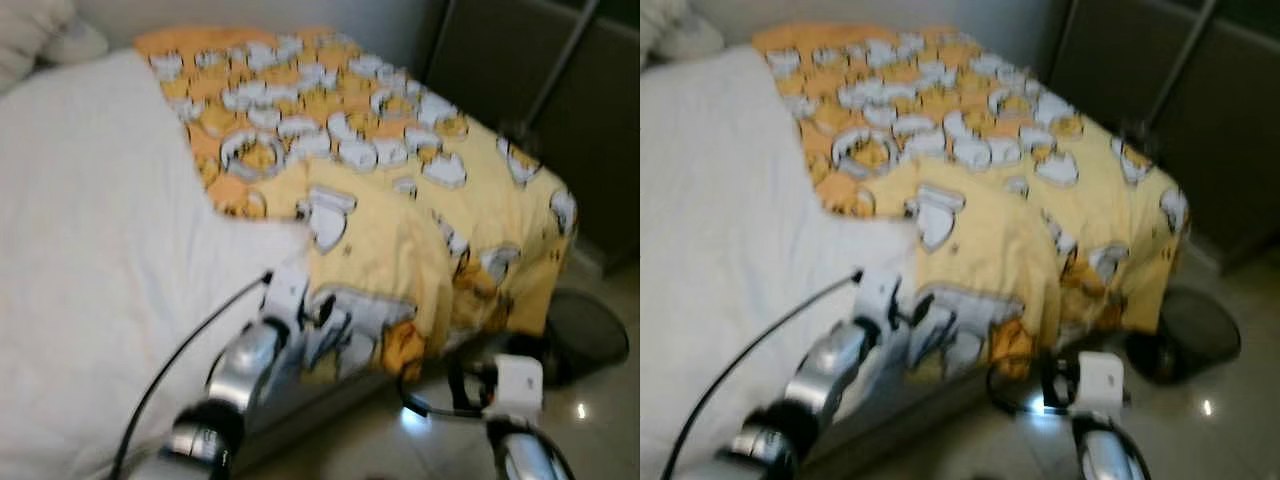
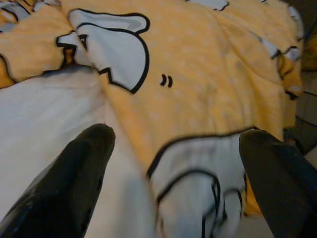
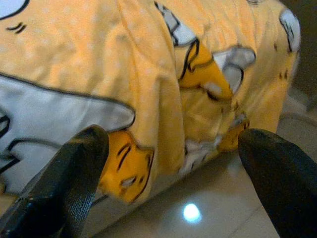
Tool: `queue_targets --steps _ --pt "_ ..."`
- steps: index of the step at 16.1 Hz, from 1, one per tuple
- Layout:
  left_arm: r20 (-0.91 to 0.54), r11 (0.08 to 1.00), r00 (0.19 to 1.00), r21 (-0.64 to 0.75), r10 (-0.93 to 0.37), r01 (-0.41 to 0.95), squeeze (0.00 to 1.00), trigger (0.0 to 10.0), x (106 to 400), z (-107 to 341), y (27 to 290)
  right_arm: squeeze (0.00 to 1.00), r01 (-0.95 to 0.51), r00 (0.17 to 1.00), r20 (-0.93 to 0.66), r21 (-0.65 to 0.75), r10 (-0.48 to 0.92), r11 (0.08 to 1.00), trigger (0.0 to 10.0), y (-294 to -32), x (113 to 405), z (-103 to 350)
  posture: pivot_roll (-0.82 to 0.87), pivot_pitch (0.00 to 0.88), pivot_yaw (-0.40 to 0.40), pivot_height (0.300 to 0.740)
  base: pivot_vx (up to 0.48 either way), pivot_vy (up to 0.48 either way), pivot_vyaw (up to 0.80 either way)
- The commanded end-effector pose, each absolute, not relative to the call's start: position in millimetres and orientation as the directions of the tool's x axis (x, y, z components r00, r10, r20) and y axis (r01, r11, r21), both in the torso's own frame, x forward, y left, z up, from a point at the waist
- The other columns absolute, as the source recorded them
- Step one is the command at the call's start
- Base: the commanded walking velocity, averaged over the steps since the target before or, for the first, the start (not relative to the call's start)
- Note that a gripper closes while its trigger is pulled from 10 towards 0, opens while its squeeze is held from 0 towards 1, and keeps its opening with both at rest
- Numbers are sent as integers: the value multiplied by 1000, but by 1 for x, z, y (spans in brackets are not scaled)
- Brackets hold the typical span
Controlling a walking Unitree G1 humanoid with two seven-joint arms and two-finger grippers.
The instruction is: Clean up the room
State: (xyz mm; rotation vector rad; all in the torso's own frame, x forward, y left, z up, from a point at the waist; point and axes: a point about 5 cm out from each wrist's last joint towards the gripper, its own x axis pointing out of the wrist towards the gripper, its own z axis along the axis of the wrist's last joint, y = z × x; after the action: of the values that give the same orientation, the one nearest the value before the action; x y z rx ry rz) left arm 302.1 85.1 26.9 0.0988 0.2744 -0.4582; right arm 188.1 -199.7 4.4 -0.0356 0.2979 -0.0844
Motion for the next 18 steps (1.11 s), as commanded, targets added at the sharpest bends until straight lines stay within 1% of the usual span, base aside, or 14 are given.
queue_targets --steps 1,3,5,6,7,9,11,13,14,16,18 --pt "-314 887 850 48 -423 459 0 10000 302 23 80 63 59 962 -261 -66 -74 996 10000 -198 192 11 -46 0 -35 740 0 0 0" --pt "-324 888 851 66 -413 456 0 10000 305 23 78 63 46 957 -282 -72 -65 996 10000 -197 191 9 -47 0 -44 740 0 0 0" --pt "-320 918 889 114 -327 379 0 10000 312 27 83 71 34 949 -311 -71 -54 997 10000 -199 186 7 -73 0 -54 740 0 0 -753" --pt "-329 934 900 114 -287 339 0 10000 313 26 85 67 34 949 -310 -78 -57 996 10000 -200 183 8 -86 0 -50 740 0 0 -750" --pt "-339 937 900 117 -273 329 0 10000 311 23 83 67 43 951 -303 -93 -69 995 10000 -203 179 9 -98 0 -56 740 0 0 -488" --pt "-339 939 894 77 -292 335 0 10000 307 20 76 59 60 946 -313 -101 -89 993 10000 -208 169 9 -129 43 -59 740 0 0 0" --pt "-345 941 893 68 -290 332 0 10000 304 18 70 63 63 939 -329 -105 -95 992 10000 -208 160 10 -142 62 -62 740 0 0 0" --pt "-366 956 900 78 -236 282 0 10000 302 14 70 63 43 932 -352 -110 -80 993 10000 -207 144 11 -166 94 -82 740 0 0 0" --pt "-370 960 901 74 -224 269 0 10000 301 13 71 63 38 931 -357 -111 -76 993 10000 -207 141 12 -166 94 -82 740 0 0 0" --pt "-421 973 888 50 -185 227 0 10000 298 6 73 59 6 920 -387 -127 -55 992 10000 -209 127 12 -179 114 -102 740 0 0 0" --pt "-437 983 888 42 -141 177 0 10000 298 5 79 63 -1 915 -401 -132 -52 991 10000 -211 122 14 -186 125 -110 740 0 0 0"
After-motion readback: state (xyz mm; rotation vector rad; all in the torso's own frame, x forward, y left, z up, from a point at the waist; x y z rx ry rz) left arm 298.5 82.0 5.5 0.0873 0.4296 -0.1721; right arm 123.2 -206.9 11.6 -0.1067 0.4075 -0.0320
